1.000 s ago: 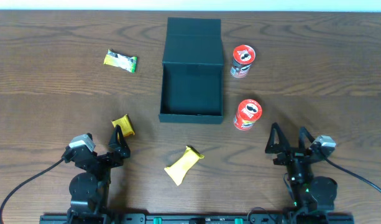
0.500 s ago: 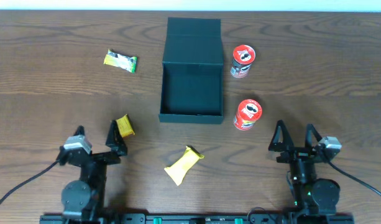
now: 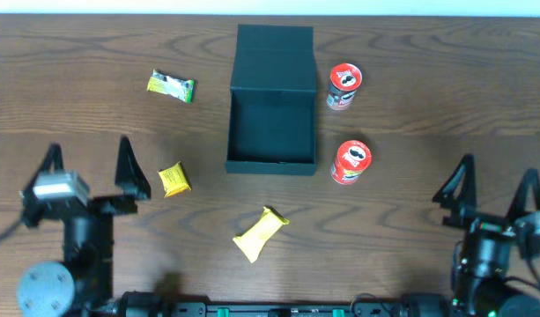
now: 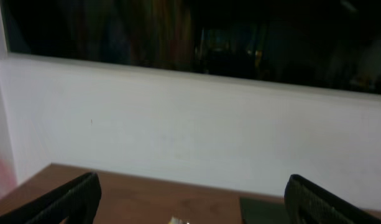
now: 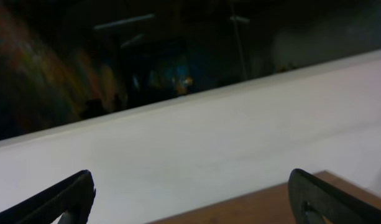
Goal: Pack container
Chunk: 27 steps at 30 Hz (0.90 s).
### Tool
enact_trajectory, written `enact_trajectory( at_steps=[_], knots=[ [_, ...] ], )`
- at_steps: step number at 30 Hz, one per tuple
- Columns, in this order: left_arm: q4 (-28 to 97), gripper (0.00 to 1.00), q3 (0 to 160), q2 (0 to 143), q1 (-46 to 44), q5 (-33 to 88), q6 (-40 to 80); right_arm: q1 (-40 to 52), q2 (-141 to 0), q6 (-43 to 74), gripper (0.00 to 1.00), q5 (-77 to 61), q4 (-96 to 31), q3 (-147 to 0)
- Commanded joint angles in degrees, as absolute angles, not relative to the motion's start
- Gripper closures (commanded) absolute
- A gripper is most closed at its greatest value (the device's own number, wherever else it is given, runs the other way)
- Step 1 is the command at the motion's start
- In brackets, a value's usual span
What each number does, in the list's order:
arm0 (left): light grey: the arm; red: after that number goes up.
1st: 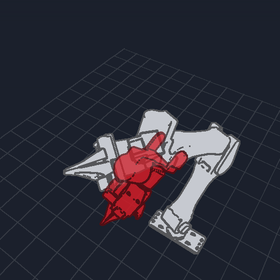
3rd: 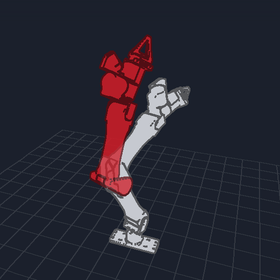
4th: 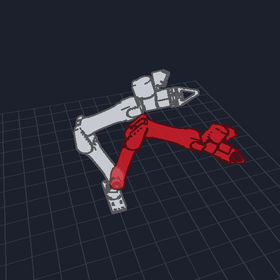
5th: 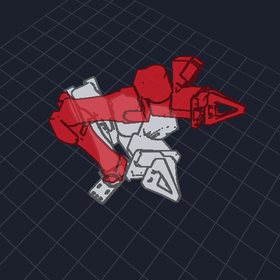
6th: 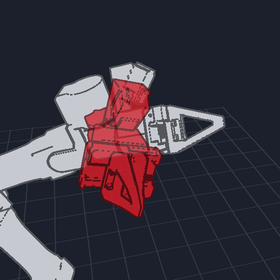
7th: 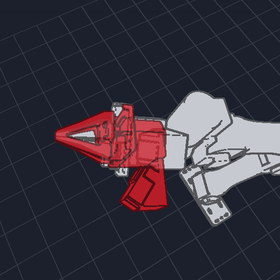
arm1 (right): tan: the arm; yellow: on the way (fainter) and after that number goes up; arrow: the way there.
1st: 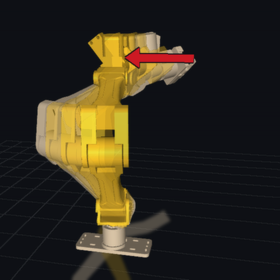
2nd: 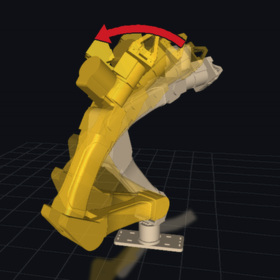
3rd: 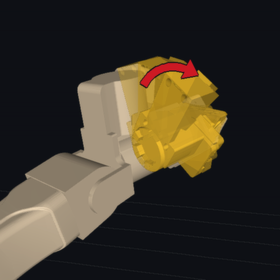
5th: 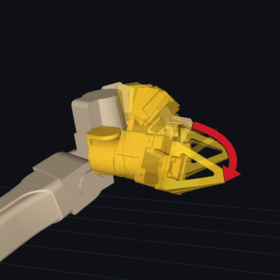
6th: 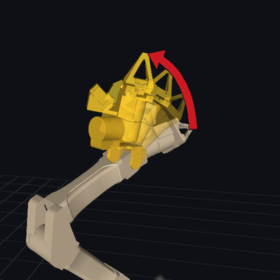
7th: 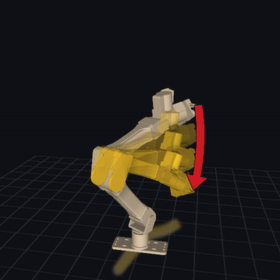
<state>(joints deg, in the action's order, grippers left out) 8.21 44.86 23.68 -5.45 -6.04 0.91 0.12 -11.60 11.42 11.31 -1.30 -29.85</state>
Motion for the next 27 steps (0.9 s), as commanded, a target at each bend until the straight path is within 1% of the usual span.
enact_trajectory(
  at_steps=[1, 6, 9, 12, 14, 17, 20, 22, 25, 27],
  knots=[
    [11.64, 0.05, 55.29, 32.95, -5.28, -6.59, -2.33, -0.34, -20.34, 9.10, 0.01, 12.69, -4.62, -38.41],
    [31.92, 0.05, 77.80, 52.01, -5.28, -6.59, -3.20, -0.34, -40.05, 9.19, 0.01, 12.67, -21.34, -59.46],
    [47.59, 0.05, 88.42, 62.28, -5.28, -6.42, -0.89, -0.34, -51.44, 12.69, 0.01, 12.67, -38.20, -71.18],
    [52.36, 0.05, 90.61, 68.64, -5.28, -4.21, -0.62, -0.34, -58.63, 14.11, 0.01, 9.26, -48.66, -75.13],
    [54.11, 0.05, 90.59, 72.01, -5.28, -1.80, -0.64, -0.34, -62.35, 14.13, 0.01, 6.15, -51.55, -75.09],
    [58.28, 0.05, 90.56, 77.76, -5.28, 3.46, -0.64, -0.34, -69.21, 14.09, 0.01, -4.99, -56.73, -75.09],
    [60.86, 0.05, 90.50, 82.32, -5.28, 4.99, -0.58, -0.23, -74.02, 14.15, 0.01, -9.06, -58.48, -75.00],
    [63.33, 0.05, 90.48, 86.37, -5.28, 3.73, 3.14, 0.40, -77.67, 16.36, 0.01, -8.86, -59.55, -75.00],
    [66.17, 0.05, 90.48, 92.58, -5.65, 0.97, 8.51, 1.67, -82.52, 24.23, 0.01, -4.08, -59.33, -75.00],
    [66.24, 0.05, 90.48, 95.09, -6.48, 0.14, 9.82, 2.24, -84.84, 26.50, 0.01, -3.44, -58.67, -75.00]
  ],
)
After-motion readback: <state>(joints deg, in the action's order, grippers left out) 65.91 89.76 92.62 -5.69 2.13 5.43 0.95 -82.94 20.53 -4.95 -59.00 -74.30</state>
